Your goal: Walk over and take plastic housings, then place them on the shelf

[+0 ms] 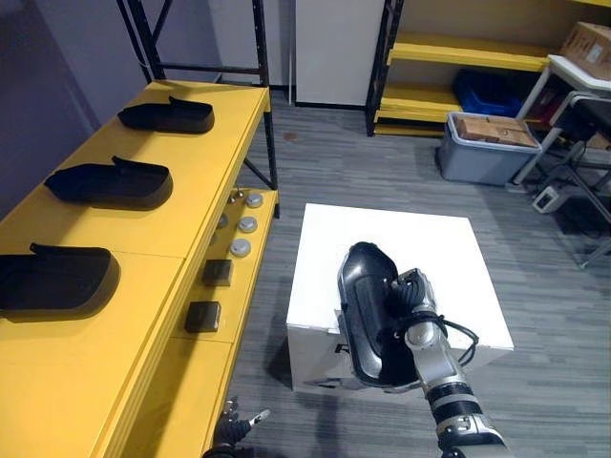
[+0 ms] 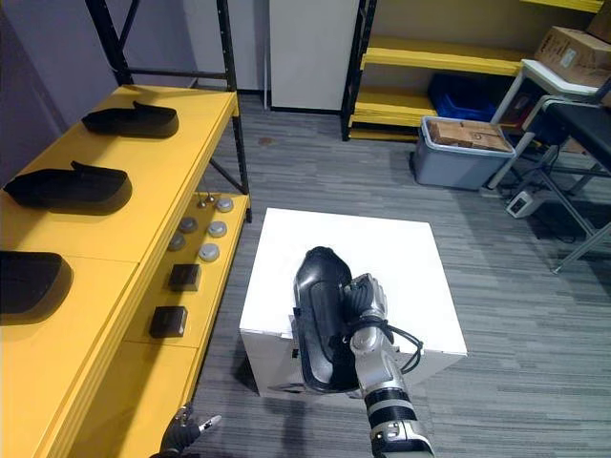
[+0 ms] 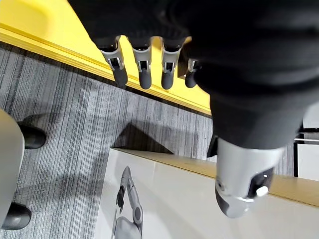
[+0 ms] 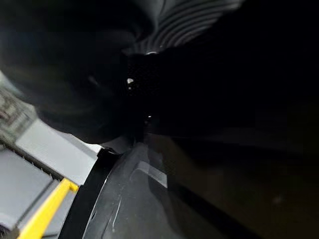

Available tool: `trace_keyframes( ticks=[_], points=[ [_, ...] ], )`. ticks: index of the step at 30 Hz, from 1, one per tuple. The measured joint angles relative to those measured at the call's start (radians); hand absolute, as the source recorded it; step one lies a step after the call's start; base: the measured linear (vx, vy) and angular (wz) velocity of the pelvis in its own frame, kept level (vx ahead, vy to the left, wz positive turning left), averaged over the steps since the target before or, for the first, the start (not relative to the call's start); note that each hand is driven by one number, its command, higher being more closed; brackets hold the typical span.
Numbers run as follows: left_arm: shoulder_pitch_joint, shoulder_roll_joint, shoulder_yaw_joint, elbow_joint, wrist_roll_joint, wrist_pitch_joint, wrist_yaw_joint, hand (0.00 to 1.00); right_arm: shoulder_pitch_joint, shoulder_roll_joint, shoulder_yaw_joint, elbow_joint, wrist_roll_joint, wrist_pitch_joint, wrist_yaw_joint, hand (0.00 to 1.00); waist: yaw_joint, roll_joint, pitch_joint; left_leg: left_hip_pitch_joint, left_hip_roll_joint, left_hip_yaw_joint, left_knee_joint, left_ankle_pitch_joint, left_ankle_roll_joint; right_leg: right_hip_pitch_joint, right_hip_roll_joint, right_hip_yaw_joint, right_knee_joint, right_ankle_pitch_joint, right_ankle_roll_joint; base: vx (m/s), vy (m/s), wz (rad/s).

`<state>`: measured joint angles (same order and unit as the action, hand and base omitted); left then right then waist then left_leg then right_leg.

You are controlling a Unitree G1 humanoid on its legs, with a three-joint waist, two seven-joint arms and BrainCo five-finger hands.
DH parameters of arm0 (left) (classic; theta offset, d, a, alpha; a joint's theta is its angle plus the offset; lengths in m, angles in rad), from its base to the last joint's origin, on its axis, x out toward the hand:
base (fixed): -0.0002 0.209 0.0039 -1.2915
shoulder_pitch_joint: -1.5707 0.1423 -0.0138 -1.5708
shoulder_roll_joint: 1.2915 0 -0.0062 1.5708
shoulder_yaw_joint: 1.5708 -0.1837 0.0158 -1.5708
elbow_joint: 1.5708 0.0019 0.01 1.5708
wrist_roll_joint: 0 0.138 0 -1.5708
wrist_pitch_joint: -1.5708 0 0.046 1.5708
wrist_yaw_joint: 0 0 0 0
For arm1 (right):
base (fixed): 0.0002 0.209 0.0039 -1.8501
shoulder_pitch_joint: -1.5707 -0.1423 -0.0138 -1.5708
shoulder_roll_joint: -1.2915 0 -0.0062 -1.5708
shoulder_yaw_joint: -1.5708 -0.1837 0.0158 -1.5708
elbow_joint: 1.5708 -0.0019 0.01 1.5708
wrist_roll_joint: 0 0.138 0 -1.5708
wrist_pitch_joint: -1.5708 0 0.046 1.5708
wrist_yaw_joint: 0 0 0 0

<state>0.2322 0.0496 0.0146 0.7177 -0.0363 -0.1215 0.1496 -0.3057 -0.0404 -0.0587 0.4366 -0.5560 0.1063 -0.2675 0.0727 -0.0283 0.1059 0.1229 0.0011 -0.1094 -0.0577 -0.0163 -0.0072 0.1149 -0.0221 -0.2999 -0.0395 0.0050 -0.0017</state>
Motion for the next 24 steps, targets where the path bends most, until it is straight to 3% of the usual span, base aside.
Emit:
trace_keyframes(
  ticks=[16,19,24],
  points=[
    [0.026,-0.003,0.000,-0.072,-0.001,0.000,0.006,0.00,0.075,0.005,-0.018,-0.241,0.058,-0.016,-0.085,1.00,-0.003,0.013,0.008,-0.004,0.000,0.002,0.019,-0.003,0.000,-0.010,-0.002,0.010,0.024,-0.006,0.002,0.00,0.000,0.00],
    [0.049,-0.010,-0.001,-0.146,0.000,-0.001,0.016,0.00,0.086,0.004,-0.020,-0.308,0.058,-0.024,-0.099,1.00,-0.004,0.017,0.010,-0.009,0.000,0.002,0.025,-0.008,0.004,-0.014,-0.002,0.012,0.031,-0.011,-0.002,0.00,0.000,0.00],
    [0.086,-0.048,-0.003,-0.448,-0.005,-0.023,0.022,0.00,0.103,0.004,-0.017,-0.450,0.058,-0.073,-0.126,1.00,-0.003,0.019,0.010,-0.019,-0.001,0.000,0.036,-0.015,0.007,-0.017,-0.003,0.009,0.030,-0.014,-0.005,0.02,0.001,0.01]
  ],
)
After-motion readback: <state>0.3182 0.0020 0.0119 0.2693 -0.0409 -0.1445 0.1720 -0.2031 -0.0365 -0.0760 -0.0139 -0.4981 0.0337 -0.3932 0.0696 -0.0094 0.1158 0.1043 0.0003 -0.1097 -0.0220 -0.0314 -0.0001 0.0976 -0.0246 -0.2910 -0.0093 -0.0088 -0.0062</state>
